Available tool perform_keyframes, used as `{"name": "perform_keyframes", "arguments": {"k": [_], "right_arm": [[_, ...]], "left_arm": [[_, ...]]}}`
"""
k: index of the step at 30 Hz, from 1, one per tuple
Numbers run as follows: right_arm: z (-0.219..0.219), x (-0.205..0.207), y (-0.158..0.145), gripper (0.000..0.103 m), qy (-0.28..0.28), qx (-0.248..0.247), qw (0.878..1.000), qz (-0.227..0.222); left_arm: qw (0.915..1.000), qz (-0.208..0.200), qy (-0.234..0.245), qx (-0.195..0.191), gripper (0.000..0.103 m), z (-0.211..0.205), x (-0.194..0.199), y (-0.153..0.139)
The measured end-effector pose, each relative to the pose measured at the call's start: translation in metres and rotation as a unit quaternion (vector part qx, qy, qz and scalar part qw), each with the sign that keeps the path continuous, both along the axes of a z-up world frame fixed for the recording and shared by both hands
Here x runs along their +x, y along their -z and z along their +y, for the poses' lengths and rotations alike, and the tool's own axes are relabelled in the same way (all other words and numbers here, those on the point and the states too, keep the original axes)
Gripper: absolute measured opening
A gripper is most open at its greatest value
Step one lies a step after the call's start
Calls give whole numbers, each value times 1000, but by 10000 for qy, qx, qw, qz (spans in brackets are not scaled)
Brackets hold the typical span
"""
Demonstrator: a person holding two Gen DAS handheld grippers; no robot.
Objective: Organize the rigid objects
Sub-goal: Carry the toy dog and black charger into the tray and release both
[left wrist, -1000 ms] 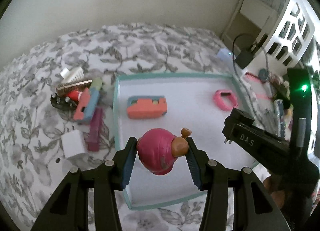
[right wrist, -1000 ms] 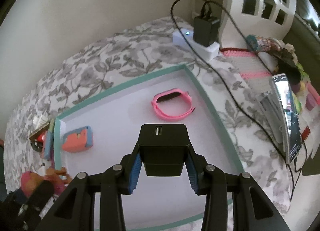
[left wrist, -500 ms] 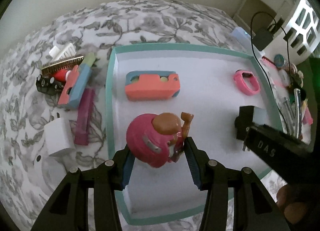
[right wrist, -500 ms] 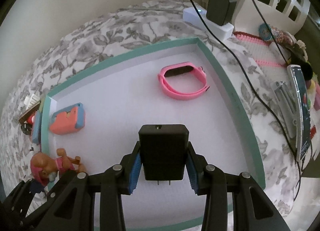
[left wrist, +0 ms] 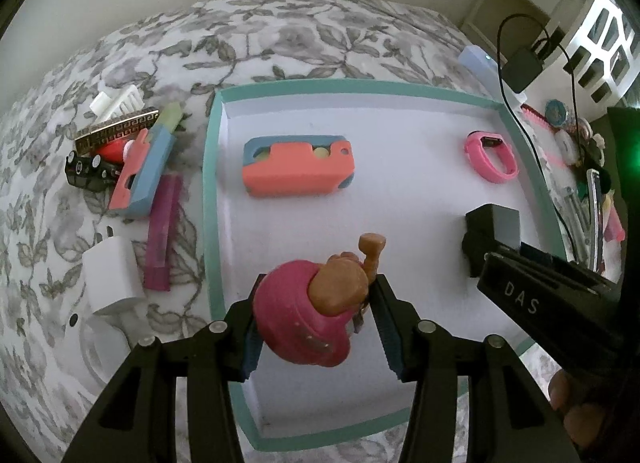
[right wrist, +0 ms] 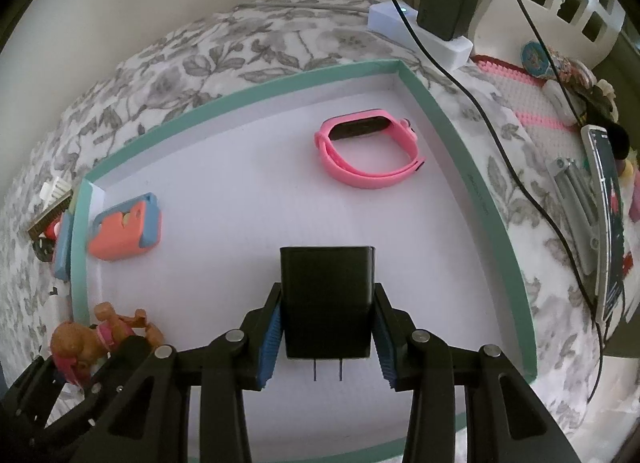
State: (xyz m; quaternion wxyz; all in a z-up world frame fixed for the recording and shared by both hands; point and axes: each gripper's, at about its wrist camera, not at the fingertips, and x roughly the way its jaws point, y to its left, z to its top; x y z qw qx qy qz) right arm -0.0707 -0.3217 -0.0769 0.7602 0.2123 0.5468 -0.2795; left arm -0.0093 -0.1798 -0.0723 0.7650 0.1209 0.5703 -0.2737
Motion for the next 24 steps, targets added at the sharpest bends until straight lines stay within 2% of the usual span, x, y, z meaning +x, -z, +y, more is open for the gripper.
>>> {"name": "perform_keyframes", "arguments": {"k": [6,8,10,12,17,20,24], "right_arm": [[0,1,-5,46,-6,-113,9999,-53],[1,1,-10,52,-16,-181,9998,-104],[1,2,-16,64,-21,-257,9995,-161],[2,2,-20,64,-32,-320,9993,-205],[2,1,-29,64,-24,-424,9986,-314],[3,2,-30,64,-30,-448,9984,-342],[7,3,-29,64,-91,-482,9983,-309]], "left_arm": [[10000,80,-34,29,52,1,4,-2],[10000,47,-39,-11,52,3,5,-7],[10000,-23,-44,-19,54,3,5,-12],[9999,-88,-75,-50,58,5,6,-17],[9992,-142,-283,-232,58,16,14,-31],[9982,-301,-486,-204,60,25,21,-39],[9955,-486,-805,-68,66,38,30,-45]]}}
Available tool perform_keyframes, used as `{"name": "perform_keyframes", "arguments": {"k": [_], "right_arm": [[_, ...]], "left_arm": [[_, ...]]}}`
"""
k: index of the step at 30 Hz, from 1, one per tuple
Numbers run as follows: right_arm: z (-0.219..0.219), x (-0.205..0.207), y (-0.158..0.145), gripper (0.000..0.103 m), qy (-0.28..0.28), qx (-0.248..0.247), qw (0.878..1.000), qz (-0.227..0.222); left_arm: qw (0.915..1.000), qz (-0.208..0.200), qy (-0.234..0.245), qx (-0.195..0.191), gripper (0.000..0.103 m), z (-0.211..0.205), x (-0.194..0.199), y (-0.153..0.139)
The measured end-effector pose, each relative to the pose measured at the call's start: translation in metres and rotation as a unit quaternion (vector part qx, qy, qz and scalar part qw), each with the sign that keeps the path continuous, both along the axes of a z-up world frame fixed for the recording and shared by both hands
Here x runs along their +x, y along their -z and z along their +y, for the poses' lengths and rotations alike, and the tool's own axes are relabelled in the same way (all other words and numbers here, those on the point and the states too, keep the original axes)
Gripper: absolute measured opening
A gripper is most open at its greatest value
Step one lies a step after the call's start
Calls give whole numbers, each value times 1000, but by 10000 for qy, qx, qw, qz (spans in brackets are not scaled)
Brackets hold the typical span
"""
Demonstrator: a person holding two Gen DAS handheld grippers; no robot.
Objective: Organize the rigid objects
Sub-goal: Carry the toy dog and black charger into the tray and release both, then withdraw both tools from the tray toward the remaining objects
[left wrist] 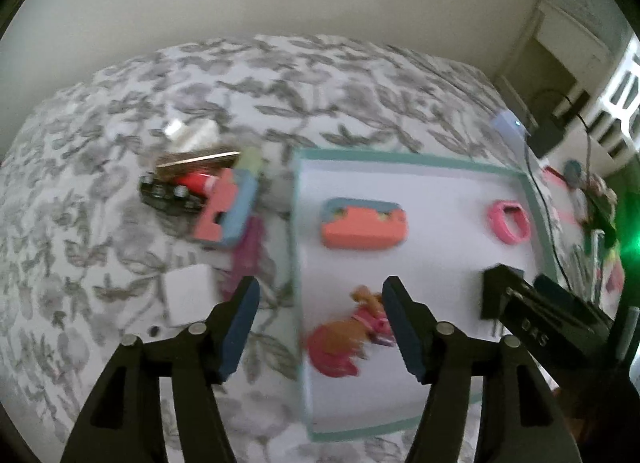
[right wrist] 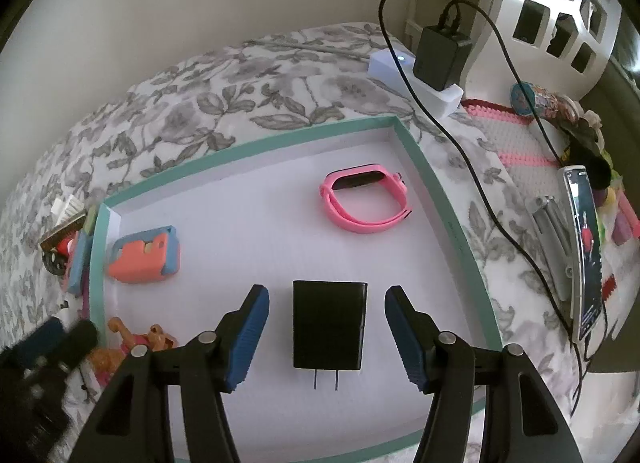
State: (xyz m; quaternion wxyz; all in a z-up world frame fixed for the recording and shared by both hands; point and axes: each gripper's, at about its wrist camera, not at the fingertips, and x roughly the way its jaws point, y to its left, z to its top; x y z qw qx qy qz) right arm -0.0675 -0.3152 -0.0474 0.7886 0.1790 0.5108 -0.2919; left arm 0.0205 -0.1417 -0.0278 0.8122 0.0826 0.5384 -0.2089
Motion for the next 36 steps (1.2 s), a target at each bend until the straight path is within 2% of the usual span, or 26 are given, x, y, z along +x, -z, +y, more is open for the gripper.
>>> {"name": "perform_keyframes", "arguments": {"k": [1,2,3,4,8,10,15,20,31,36], "right_arm": [[1,0,0,64,-21,-14,10000,7],[3,1,0,65,-56,-31,10000,9],[4,2,0,70,-86,-42,10000,6],[6,3,0,77,-131,-62,9999,-7],[13,7,-2,79,-323,-135,9993,-96],[17,9,-3,89,-428,-192,9988,-150],[23,11,-10,103,-588,-286,9972,-374],[26,12,-15,103,-619,-412,9959,-508],[26,11,-18,103,-509,-234,9962,-665],[53,20,-26,103,-939,-194,9921,-810]], "left_arm": [[9999,-41,-87,70,67,3,2,1],[9997,-83,-167,135,77,5,4,2],[9994,-131,-239,190,90,7,5,3],[9989,-213,-339,260,93,11,7,4],[9972,-351,-540,378,93,21,12,5],[9966,-383,-633,370,95,27,14,3],[9954,-404,-809,315,98,36,19,0],[9935,-535,-964,295,98,47,23,-6],[9903,-821,-1108,157,98,70,30,-24],[9894,-733,-1250,77,98,89,33,-26]]}}
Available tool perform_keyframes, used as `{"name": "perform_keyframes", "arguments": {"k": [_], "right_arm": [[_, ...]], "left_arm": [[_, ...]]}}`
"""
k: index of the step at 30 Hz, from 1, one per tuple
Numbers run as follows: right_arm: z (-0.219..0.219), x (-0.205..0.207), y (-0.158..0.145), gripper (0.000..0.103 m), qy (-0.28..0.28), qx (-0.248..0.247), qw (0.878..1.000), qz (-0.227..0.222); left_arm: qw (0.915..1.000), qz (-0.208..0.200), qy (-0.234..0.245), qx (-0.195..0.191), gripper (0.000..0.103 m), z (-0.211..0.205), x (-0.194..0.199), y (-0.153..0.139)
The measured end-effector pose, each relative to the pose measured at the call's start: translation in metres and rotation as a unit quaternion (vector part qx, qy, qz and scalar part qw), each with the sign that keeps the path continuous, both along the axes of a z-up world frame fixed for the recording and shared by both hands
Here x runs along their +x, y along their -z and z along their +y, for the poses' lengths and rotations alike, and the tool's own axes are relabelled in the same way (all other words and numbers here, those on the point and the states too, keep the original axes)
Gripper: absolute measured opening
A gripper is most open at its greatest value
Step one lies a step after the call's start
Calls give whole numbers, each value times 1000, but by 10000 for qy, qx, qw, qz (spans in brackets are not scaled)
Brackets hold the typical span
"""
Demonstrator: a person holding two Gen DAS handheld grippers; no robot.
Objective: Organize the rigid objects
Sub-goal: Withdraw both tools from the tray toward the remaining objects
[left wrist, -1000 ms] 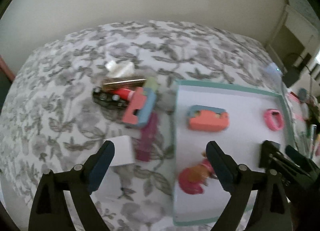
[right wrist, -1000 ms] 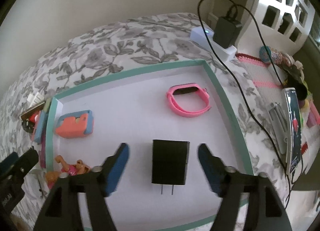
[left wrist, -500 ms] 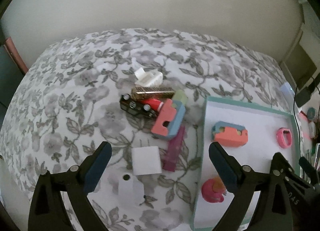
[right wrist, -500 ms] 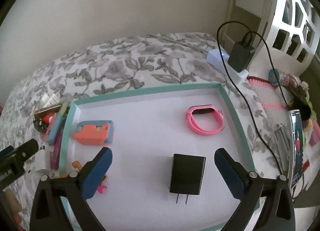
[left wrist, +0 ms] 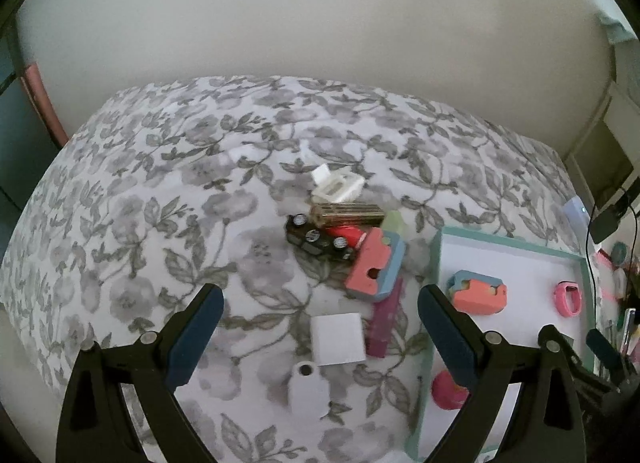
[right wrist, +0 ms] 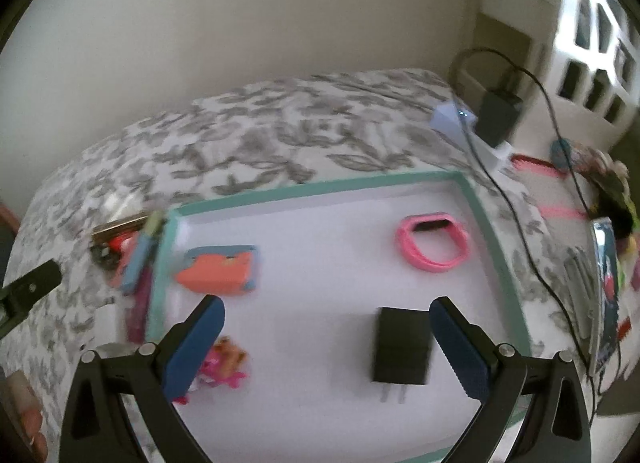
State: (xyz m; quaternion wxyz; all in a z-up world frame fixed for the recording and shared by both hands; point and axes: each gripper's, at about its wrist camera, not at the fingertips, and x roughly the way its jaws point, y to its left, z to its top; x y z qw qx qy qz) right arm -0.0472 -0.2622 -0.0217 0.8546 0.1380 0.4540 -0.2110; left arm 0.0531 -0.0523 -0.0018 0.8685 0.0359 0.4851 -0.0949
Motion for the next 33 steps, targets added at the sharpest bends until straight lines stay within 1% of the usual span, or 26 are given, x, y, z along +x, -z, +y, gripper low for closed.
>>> {"name": "perform_keyframes", "arguments": {"k": [4,7,9,12,17,20,22,25,30,33], "right_arm": [[28,10,-4,103,-369,63,9993,-76],[52,17,-3,103,-686,49,9976,-38],[71,22,-2,103,-917,-21,9958,12],[88,28,1,103,-1182,5,9930,81],[116,35,12,103,-1569,63,9872,289],[130,39,18,103,-1766,26,9835,381],[133,41,23,103,-1796,39,9826,479],[131,42,29,103,-1731,20,9828,641],[121,40,33,103,-1563,52,9848,754],[116,39,35,103,-1450,-163,9852,894]], "left_arm": [[9996,140,-261,14,98,22,3,4],[9987,244,-455,12,98,38,4,6],[9980,296,-564,-51,98,48,3,8],[9959,437,-777,-182,98,65,3,13],[9915,737,-1058,-176,98,83,5,24],[9901,890,-1051,-272,98,86,5,30],[9895,981,-1012,-305,98,86,5,33],[9878,1196,-941,-331,98,82,4,40],[9862,1482,-659,-330,98,67,1,52],[9846,1647,-532,-243,98,59,-1,61]]}}
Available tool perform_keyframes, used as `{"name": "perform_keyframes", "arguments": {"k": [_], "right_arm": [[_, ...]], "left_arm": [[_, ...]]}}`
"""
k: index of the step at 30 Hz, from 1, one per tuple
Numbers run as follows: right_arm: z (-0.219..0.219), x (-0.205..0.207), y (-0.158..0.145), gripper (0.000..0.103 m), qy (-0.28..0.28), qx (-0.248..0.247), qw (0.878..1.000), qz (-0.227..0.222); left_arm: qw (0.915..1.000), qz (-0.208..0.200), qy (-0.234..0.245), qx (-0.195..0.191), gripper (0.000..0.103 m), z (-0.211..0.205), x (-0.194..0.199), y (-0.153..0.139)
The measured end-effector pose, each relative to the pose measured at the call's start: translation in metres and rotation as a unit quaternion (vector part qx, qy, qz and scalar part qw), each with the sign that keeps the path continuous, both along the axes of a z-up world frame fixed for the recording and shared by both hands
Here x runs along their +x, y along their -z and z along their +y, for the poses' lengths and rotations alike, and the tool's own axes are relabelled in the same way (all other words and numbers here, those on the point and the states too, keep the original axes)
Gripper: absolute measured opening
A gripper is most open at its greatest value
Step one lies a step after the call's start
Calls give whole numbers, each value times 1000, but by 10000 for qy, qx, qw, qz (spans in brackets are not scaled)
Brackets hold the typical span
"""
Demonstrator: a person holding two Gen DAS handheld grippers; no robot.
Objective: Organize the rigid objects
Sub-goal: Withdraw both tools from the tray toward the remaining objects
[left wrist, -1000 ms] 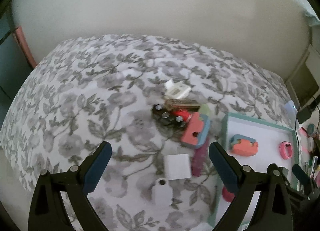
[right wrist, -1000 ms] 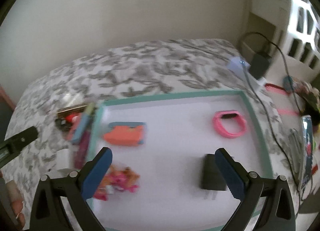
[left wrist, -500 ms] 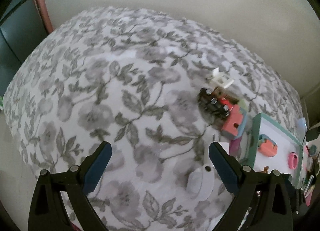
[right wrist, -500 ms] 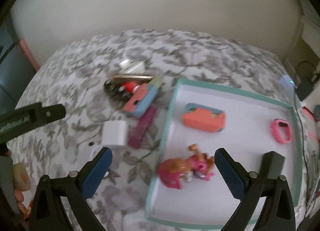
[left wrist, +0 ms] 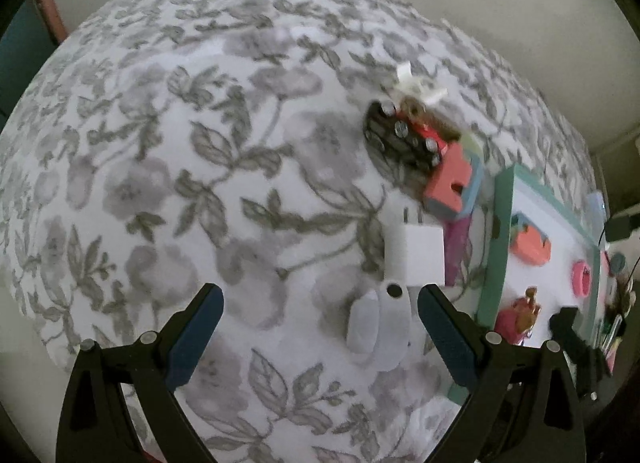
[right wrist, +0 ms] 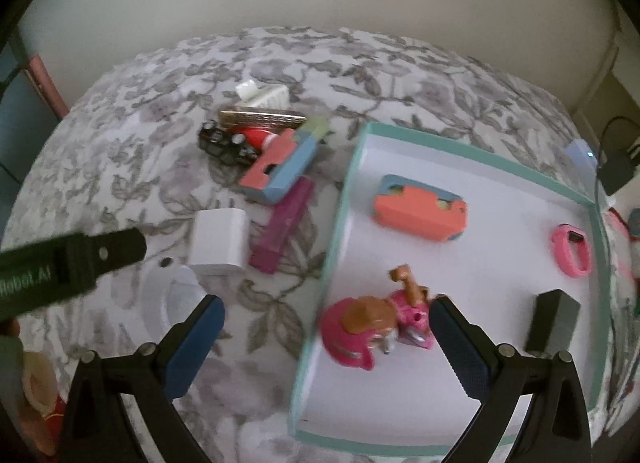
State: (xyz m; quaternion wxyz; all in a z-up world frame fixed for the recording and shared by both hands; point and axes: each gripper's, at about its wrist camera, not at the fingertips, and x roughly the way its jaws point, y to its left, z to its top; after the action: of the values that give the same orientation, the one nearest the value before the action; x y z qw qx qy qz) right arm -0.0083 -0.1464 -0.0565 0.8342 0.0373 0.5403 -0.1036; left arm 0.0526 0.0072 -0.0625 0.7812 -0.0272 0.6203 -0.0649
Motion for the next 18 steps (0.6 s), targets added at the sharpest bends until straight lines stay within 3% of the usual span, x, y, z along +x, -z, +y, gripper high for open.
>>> {"name": "perform_keyframes", "arguments": {"k": [12,18], "right_arm": [[-25,-7,4,103,365,-529,9976,253],[-41,-10,2,103,661,-473,9964,241]], "left_arm": [[9982,366,379,297,98,-16,-5,26],[9973,422,546,269,96,-28,-9,34]]}}
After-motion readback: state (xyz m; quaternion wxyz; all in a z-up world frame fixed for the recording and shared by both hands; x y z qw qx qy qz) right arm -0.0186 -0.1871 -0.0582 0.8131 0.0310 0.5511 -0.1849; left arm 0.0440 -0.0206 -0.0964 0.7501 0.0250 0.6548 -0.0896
